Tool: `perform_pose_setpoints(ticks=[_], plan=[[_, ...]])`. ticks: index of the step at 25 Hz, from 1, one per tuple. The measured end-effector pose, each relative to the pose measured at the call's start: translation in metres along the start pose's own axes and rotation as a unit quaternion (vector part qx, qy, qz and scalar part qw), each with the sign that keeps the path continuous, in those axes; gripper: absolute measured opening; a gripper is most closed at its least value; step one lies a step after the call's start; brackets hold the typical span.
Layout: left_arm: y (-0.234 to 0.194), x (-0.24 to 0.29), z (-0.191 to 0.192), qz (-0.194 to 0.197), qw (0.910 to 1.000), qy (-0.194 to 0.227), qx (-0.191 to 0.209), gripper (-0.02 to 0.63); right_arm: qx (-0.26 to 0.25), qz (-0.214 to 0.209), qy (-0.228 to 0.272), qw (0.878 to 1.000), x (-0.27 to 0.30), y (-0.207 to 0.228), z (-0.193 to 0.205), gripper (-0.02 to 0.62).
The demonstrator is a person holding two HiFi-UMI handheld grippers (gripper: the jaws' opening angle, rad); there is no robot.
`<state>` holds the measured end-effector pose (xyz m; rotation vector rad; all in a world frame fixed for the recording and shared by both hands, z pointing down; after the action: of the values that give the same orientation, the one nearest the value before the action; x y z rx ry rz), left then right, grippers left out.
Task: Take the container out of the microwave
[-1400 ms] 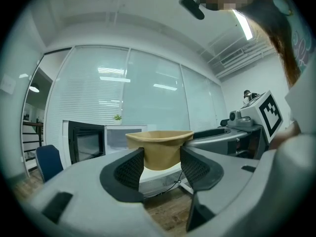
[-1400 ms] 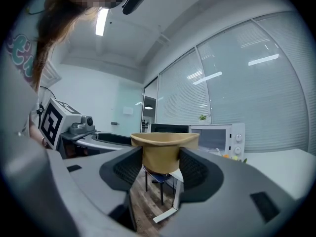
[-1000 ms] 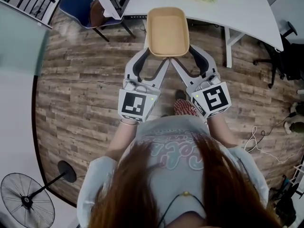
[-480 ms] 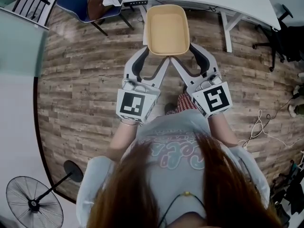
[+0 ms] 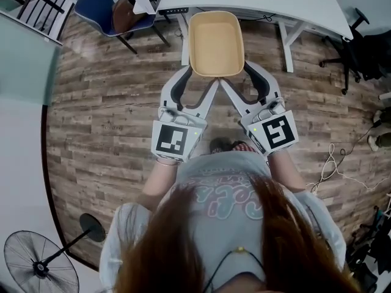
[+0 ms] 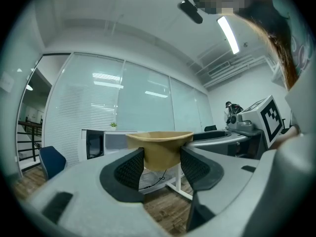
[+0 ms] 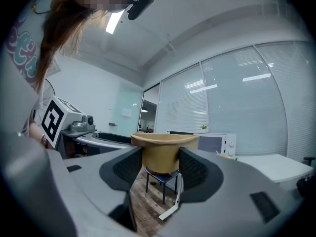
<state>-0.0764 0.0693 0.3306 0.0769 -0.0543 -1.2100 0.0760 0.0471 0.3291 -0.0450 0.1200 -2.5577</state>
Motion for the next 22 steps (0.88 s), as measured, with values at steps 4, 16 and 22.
perform_pose_setpoints(ticks=[4, 16, 22], plan=[[0.004, -0.002, 0.001, 0.000, 1.0000, 0.001, 0.002, 0.225, 0.002, 0.002, 0.004, 1.000, -0.005, -0.002, 0.002, 0.232], [0.014, -0.002, -0.006, 0.002, 0.9999, 0.010, -0.003, 0.225, -0.010, 0.009, 0.018, 1.000, -0.015, -0.001, 0.000, 0.232], [0.016, 0.001, -0.005, 0.005, 0.9998, 0.008, -0.016, 0.225, -0.010, 0.013, 0.014, 1.000, -0.016, 0.002, 0.001, 0.232]])
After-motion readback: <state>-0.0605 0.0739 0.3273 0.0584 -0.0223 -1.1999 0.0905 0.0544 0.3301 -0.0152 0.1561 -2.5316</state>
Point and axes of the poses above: the fingertips, and each gripper's own axes: x forward along the fingers, y to its right, z out of its underside, the point moved 8 cm from there along -x, backward along the fingers, and after that the axes turned 10 degrees about -z, right-handed, at the moved point
